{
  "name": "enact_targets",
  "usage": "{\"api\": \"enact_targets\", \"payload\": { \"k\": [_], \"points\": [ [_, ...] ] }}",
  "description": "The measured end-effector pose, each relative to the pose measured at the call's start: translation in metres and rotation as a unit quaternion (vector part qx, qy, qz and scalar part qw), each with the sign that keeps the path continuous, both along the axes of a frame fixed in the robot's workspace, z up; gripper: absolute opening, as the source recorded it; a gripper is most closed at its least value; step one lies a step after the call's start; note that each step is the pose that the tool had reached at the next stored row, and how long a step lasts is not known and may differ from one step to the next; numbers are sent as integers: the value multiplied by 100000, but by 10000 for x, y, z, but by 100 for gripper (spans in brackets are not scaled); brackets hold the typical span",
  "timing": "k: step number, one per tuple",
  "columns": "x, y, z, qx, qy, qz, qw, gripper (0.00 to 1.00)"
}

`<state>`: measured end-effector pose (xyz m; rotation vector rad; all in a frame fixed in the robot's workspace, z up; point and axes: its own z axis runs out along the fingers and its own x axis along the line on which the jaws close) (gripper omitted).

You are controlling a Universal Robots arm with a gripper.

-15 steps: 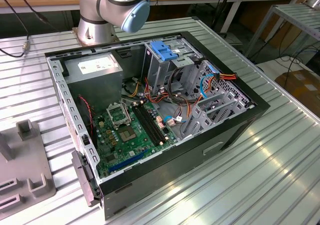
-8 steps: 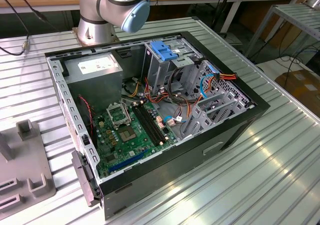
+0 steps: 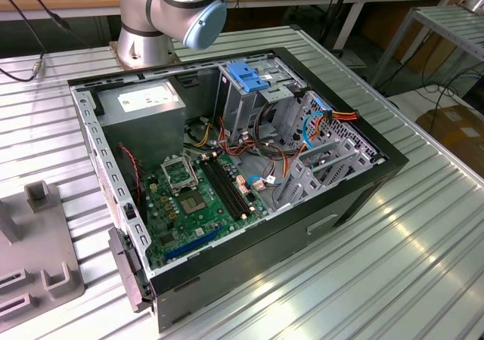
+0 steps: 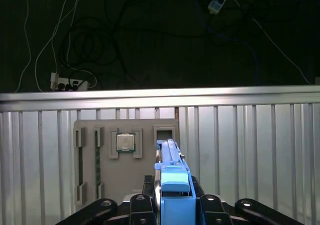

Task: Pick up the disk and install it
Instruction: 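Pick up the disk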

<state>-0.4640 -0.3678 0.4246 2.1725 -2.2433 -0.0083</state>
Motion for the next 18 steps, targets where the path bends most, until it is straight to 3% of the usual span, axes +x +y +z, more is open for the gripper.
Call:
{"api": "enact_targets", "payload": {
  "k": [15,18],
  "points": [
    [0,0,129,0,4,-3,100000,37],
    [0,0,131,0,5,-2,100000,37]
  ]
}}
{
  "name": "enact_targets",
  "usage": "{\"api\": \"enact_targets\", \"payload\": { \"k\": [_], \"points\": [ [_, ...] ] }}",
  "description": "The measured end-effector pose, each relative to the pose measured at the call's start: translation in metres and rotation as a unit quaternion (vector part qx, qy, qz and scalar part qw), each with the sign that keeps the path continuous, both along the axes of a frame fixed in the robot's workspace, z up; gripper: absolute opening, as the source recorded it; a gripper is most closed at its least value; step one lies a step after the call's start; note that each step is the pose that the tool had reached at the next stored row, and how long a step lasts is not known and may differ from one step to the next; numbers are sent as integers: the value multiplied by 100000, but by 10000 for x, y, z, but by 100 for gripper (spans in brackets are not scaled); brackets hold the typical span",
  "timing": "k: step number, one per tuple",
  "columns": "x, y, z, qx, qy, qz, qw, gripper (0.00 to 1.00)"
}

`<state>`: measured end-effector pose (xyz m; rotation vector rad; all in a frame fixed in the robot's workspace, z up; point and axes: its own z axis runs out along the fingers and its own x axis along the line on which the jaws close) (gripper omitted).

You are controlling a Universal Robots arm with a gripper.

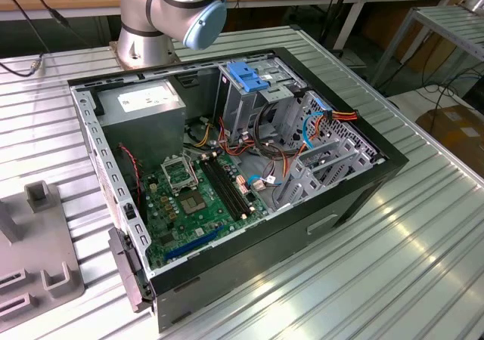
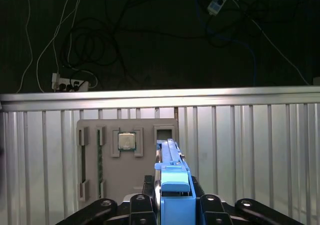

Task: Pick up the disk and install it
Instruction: 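Pick up the disk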

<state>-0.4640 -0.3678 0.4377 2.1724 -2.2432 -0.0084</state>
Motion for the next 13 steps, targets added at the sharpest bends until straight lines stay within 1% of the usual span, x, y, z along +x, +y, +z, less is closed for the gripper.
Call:
{"api": "enact_targets", "payload": {
  "k": [4,13],
  "points": [
    [0,0,2,2,-2,2,100000,37],
    [0,0,49,0,-1,0,100000,37]
  ]
}}
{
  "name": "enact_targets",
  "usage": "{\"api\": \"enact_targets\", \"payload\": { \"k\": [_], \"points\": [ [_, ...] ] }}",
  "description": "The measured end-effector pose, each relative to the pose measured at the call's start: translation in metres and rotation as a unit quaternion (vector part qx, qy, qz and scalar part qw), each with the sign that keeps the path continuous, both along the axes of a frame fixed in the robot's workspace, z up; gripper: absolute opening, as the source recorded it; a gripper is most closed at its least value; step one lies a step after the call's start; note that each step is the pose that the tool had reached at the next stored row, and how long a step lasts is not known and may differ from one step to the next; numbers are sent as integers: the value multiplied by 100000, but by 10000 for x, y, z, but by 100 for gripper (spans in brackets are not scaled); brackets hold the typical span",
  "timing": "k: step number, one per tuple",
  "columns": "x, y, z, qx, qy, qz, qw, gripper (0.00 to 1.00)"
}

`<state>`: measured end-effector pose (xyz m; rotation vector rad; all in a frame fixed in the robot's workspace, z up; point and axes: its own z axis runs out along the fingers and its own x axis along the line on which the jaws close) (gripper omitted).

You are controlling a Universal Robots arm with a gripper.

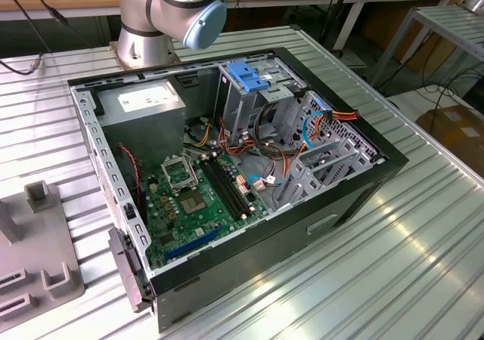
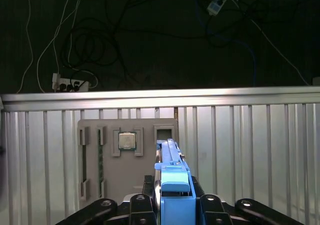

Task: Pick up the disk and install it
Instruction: 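Pick up the disk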

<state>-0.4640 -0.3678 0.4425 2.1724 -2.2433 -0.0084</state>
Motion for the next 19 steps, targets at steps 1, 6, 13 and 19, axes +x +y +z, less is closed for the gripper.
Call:
{"api": "enact_targets", "payload": {
  "k": [1,6,13,19],
  "points": [
    [0,0,5,0,-2,2,100000,37],
    [0,0,44,0,-2,1,100000,37],
    [0,0,116,0,-1,3,100000,37],
    [0,0,170,5,-1,1,100000,37]
  ]
}}
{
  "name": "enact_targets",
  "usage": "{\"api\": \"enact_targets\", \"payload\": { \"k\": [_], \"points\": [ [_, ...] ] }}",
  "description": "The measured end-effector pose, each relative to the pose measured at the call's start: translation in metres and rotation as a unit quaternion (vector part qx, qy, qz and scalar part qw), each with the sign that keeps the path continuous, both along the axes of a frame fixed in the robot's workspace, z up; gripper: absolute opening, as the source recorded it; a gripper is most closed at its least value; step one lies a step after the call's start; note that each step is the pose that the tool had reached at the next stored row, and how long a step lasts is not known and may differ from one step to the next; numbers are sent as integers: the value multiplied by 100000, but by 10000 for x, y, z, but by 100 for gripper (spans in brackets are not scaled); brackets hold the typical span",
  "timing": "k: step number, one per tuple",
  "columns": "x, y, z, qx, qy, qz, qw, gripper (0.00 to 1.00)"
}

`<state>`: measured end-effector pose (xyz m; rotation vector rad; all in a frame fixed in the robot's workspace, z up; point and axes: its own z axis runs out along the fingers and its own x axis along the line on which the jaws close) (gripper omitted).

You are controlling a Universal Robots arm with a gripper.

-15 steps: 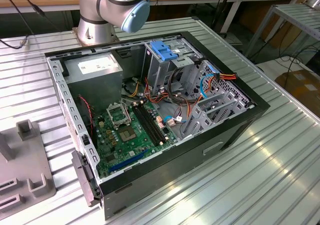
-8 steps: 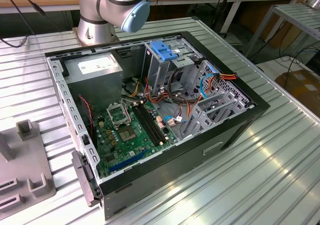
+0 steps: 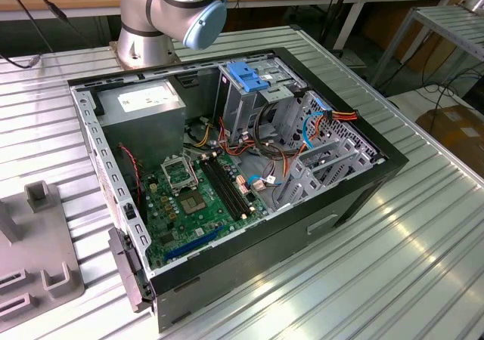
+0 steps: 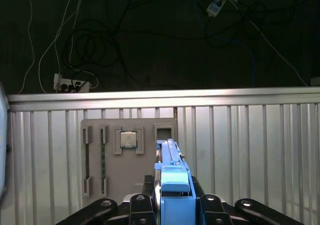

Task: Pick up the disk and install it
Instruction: 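Pick up the disk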

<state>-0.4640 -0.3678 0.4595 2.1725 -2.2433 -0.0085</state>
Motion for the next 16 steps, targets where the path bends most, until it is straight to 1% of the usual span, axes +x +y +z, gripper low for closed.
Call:
{"api": "enact_targets", "payload": {
  "k": [5,16],
  "points": [
    [0,0,26,-2,-1,-1,100000,37],
    [0,0,130,-3,2,-3,100000,37]
  ]
}}
